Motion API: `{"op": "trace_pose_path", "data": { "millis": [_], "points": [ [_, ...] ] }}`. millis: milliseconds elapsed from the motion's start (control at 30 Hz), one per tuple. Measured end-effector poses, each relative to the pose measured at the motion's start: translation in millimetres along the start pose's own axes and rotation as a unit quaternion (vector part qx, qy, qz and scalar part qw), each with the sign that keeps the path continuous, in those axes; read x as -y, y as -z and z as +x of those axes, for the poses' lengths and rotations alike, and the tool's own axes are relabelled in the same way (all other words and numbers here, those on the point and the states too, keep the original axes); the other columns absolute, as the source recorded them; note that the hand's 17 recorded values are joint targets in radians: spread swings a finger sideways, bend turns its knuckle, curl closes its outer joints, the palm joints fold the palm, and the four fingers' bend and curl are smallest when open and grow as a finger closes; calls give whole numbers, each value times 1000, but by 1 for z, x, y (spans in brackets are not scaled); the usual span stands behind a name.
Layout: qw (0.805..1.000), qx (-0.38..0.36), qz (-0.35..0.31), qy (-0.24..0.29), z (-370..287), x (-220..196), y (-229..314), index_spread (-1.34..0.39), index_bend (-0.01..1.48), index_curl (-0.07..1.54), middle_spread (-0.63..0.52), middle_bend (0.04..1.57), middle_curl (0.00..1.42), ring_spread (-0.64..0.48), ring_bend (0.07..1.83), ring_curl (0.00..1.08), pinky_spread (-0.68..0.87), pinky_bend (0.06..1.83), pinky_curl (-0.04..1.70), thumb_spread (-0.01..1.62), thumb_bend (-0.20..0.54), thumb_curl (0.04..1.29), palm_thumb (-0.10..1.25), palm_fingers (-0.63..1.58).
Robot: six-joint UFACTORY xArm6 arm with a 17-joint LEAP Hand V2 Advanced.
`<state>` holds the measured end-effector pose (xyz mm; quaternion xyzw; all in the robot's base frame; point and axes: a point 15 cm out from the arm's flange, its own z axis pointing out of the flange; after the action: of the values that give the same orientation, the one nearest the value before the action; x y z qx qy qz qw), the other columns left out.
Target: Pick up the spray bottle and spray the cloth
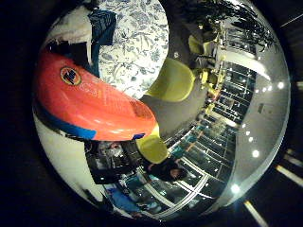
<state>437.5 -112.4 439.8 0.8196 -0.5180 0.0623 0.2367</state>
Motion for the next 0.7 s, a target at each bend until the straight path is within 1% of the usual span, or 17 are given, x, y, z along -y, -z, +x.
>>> {"op": "trace_pose_path", "data": {
  "millis": [133,367,467,700],
  "points": [
    [999,-45,-31,2,-9,2,12,-172,1164,697,-57,1363,580,-154,1470,616,-199,1320,866,775,-17,830,1058,1201],
    [996,-69,-48,-3,-25,27,8,-172,1163,697,-57,1366,577,-155,1467,619,-199,1314,883,791,-17,829,1054,1202],
    [996,-74,-51,-2,-33,34,7,-173,1168,699,-57,1367,577,-156,1465,622,-198,1312,888,800,-16,828,1051,1201],
    [994,-70,-81,-1,-49,47,-22,-172,1166,699,-68,1370,581,-157,1463,627,-197,1308,899,812,-16,832,1047,1197]
  ]
}}
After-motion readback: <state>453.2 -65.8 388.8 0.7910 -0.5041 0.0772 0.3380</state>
